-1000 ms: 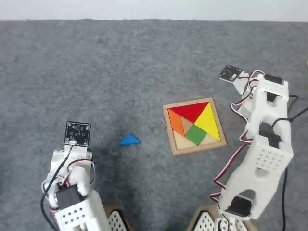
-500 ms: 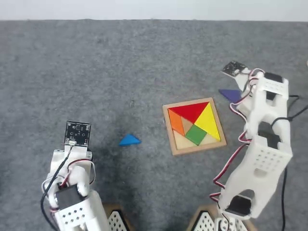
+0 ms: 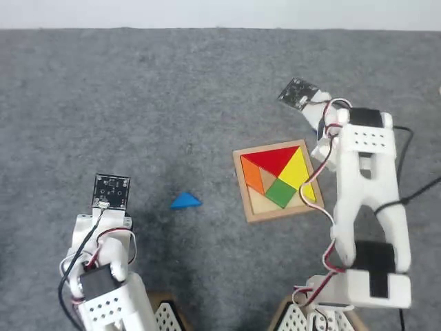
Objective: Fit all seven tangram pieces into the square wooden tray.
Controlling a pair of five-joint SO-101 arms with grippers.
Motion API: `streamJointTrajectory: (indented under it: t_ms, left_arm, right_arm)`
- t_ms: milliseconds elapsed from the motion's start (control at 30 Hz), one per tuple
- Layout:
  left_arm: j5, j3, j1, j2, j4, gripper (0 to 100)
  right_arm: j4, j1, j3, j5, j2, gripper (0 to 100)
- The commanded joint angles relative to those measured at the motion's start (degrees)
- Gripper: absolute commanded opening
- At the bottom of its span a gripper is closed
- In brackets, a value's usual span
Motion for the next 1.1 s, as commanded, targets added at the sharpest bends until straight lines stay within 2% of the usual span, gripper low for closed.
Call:
streamJointTrajectory:
  t_ms: [0, 167, 300, 600, 800, 1000, 1067]
  left_arm:
    - [-0.09, -0.4, -0.09, -0.35, -0.62, 13]
    - [-0.09, -0.4, -0.09, -0.35, -0.62, 13]
    - [-0.09, -0.4, -0.09, -0.35, -0.53, 13]
    - [-0.09, -0.4, -0.09, -0.35, -0.53, 13]
    - [-0.09, -0.4, -0.09, -0.35, -0.53, 13]
    - [-0.09, -0.4, -0.09, -0.35, -0.53, 13]
    - [-0.09, -0.4, -0.09, -0.35, -0.53, 13]
  right_arm:
    - [-2.95, -0.57, -0.7, -1.14, -2.15, 16.2]
    - [-3.3, -0.22, -10.02, -1.58, 9.54, 39.4]
    - [-3.3, 0.4, -19.25, -1.49, 20.79, 43.3]
    - [-3.03, 3.12, -34.73, -1.58, 41.89, 34.8]
    - [-1.8, 4.7, -41.49, -1.14, 50.95, 28.1]
    - [5.93, 5.14, -44.48, 1.05, 53.32, 9.9]
    - [8.31, 5.23, -44.84, 1.41, 53.14, 8.1]
